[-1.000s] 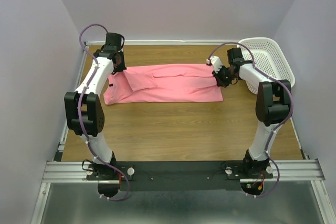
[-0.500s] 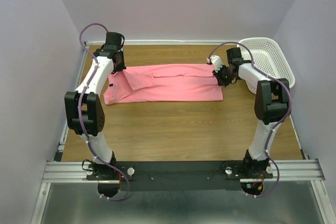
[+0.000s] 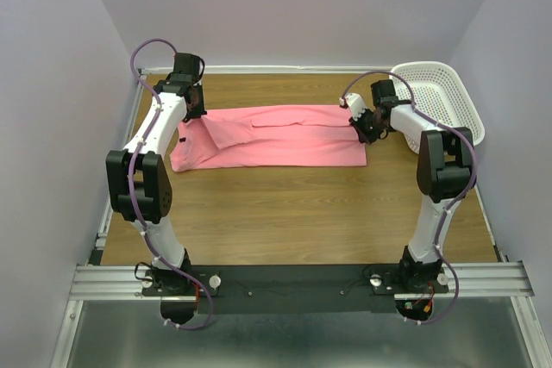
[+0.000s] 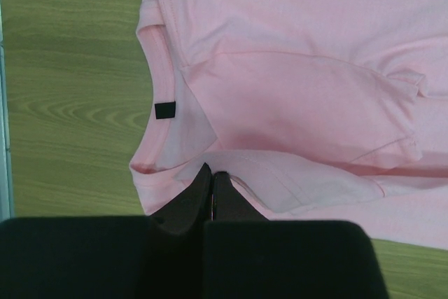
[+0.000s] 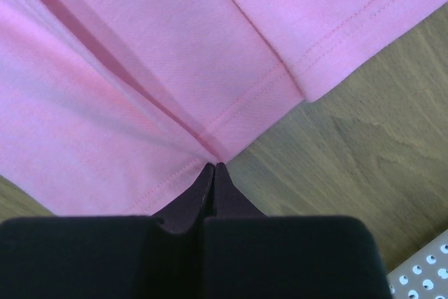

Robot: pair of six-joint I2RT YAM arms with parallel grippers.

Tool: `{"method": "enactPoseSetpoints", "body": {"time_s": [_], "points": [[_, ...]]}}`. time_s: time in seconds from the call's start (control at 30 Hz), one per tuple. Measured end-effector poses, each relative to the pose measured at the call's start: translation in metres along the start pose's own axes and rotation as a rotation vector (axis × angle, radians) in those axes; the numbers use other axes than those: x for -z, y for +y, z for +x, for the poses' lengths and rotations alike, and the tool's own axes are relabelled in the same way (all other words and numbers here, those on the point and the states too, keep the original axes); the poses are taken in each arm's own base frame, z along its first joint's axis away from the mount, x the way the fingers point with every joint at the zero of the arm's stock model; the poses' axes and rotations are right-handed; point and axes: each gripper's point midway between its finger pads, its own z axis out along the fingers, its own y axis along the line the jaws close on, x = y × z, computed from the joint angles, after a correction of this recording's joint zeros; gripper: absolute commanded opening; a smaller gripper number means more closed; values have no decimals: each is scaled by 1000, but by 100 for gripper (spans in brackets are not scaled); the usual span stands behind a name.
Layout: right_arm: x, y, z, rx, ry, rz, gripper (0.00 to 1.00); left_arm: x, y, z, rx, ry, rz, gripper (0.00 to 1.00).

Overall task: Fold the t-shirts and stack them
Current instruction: Fold the tshirt

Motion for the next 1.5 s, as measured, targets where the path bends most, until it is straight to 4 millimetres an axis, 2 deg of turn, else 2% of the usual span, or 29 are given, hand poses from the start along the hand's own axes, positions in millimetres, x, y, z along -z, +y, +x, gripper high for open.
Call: {"method": "enactPoseSetpoints", "body": {"time_s": [0.1,0.2,0.33,0.53,0.67,0.8,1.2,1.5], "points": [[0,0,-1,-2,-2,1,13,0,0,0,0,1,0,0],[0,-1,-2,-16,-3,6,40,0,0,0,-1,1,0,0],[1,-3,-3,-27,-8,14,48,0,-1,-7,0,-5,2,0],[8,-5,-8,-64,-36,19,49,-3,-4,-18,0,-17,4,0],[27,-8,-23,-66,-93,39,50,-9,-5,-21,-3,-12,4,0],[38,-11,-33,-58,-134,55,50,-15,-7,-22,-10,3,2,0],[34,-2,-28,-66,-139,20,51,-35,-20,-26,-58,38,7,0],[34,-2,-27,-70,-144,14,51,-43,-49,-29,-129,43,37,0]]}}
